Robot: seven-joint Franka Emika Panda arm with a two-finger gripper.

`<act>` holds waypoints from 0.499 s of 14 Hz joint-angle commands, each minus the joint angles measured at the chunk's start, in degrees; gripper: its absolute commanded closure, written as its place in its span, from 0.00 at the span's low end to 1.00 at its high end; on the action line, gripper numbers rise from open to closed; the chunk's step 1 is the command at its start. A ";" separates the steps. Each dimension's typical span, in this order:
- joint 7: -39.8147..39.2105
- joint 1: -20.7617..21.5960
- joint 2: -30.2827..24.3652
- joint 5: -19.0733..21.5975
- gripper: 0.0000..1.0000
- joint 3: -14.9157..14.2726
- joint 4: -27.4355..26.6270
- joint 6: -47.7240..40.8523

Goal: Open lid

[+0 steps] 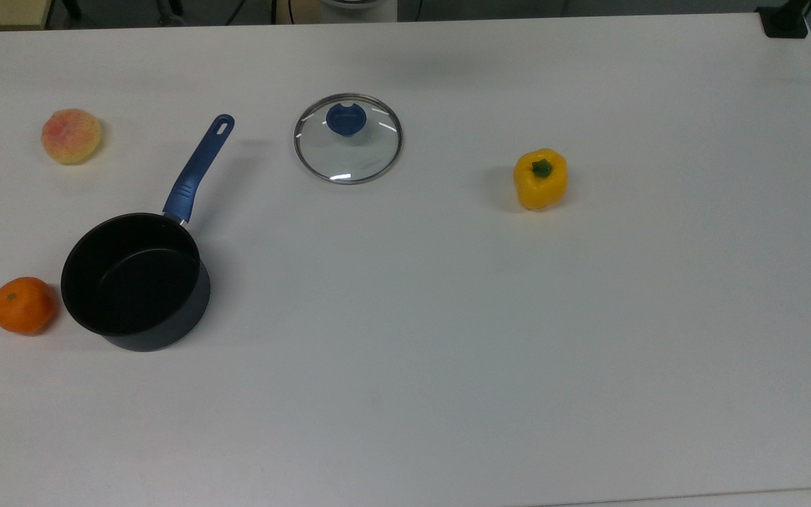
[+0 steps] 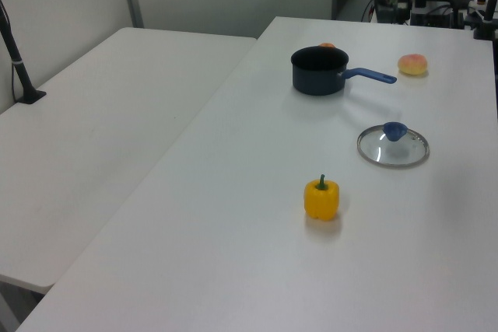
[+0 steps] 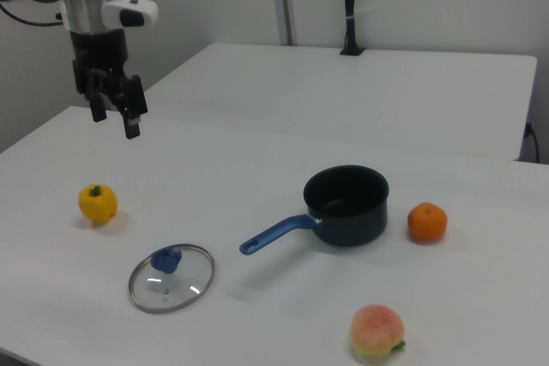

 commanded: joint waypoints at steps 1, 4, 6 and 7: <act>-2.74 -0.66 0.36 0.57 0.00 1.23 -0.09 4.96; -13.63 -1.10 1.49 0.74 0.00 -0.52 -2.20 16.14; -25.49 -1.10 1.85 0.66 0.00 -2.37 -3.52 18.80; -25.36 -1.10 2.20 0.74 0.00 -2.64 -3.35 18.63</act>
